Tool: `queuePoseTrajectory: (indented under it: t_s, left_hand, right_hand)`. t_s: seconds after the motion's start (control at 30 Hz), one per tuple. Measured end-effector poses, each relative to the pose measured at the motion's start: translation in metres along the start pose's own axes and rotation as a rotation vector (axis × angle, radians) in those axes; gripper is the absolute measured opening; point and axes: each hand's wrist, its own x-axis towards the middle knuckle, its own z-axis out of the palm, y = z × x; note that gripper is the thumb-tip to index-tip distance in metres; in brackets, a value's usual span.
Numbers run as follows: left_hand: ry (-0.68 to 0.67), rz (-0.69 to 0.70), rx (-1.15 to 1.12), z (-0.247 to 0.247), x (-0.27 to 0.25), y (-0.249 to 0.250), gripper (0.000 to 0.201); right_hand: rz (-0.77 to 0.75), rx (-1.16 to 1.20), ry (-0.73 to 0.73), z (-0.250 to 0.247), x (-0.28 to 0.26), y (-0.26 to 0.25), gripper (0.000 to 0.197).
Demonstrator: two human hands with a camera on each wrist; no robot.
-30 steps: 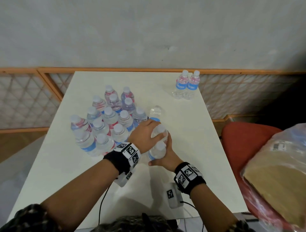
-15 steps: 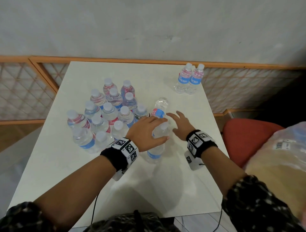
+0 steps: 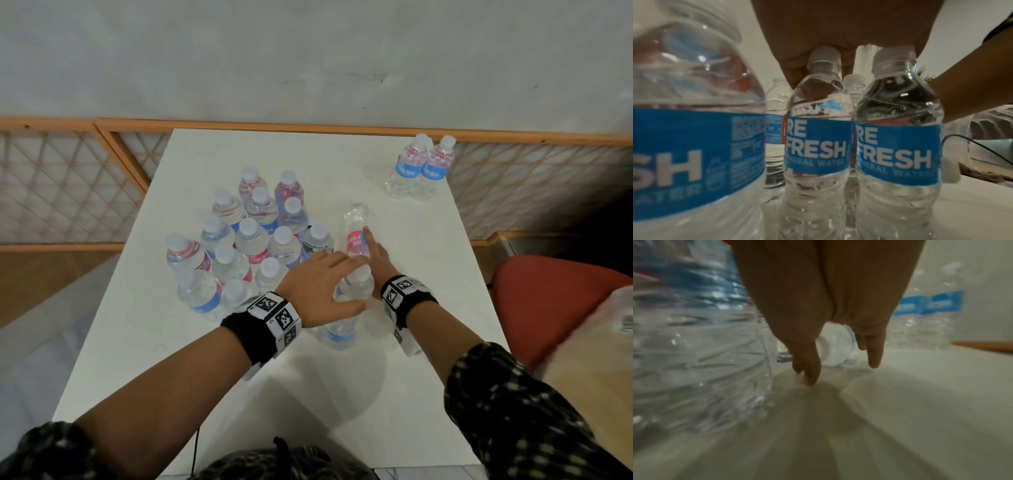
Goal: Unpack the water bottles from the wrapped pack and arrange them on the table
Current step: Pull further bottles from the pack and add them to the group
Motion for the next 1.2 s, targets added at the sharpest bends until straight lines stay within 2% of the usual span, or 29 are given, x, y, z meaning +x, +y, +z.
queuePoseTrajectory:
  t_s: [0.03, 0.1, 0.2, 0.3, 0.43, 0.57, 0.67, 0.77, 0.9, 1.03, 1.13, 1.2]
  left_hand:
    - [0.002, 0.002, 0.000, 0.000, 0.000, -0.003, 0.068]
    - [0.003, 0.004, 0.009, 0.000, 0.000, -0.004, 0.066]
    - [-0.008, -0.003, 0.026, -0.001, 0.000, -0.002, 0.068]
    - [-0.004, -0.008, 0.022, -0.003, -0.001, 0.001, 0.068]
    - [0.016, -0.005, 0.041, -0.003, -0.001, 0.002, 0.069]
    - [-0.015, -0.026, 0.031, -0.002, -0.002, 0.002, 0.076]
    - [-0.056, -0.023, 0.049, -0.004, -0.001, 0.001, 0.083]
    - [-0.023, -0.017, 0.027, -0.011, -0.008, 0.006, 0.082]
    - [0.151, -0.051, -0.052, -0.036, -0.022, -0.004, 0.072]
    - [0.330, -0.141, -0.130, -0.065, -0.032, -0.034, 0.054]
    - [0.547, -0.195, -0.095, -0.089, -0.047, -0.064, 0.050]
    - [0.622, -0.304, -0.073, -0.101, -0.060, -0.089, 0.052]
  right_hand:
    - [0.034, 0.152, 0.060, 0.003, -0.002, 0.003, 0.083]
    - [0.062, 0.168, 0.184, 0.008, -0.007, 0.012, 0.080]
    - [0.088, 0.059, 0.166, 0.005, -0.023, 0.023, 0.041]
    - [0.080, 0.173, 0.271, -0.003, -0.037, 0.028, 0.015]
    - [0.087, 0.333, 0.421, -0.047, -0.057, 0.009, 0.014]
    - [0.034, 0.394, 0.418, -0.080, -0.067, -0.008, 0.018]
    - [-0.017, 0.418, 0.331, -0.078, -0.069, -0.022, 0.029]
    - [-0.028, 0.495, 0.225, -0.062, -0.069, -0.022, 0.047]
    - [0.035, 0.531, 0.144, -0.038, -0.089, 0.001, 0.089]
    - [0.081, 0.720, -0.128, -0.008, -0.117, 0.005, 0.131]
    - [-0.031, 0.759, -0.151, 0.013, -0.114, -0.007, 0.142]
    - [-0.098, 0.797, -0.126, 0.023, -0.105, -0.015, 0.144]
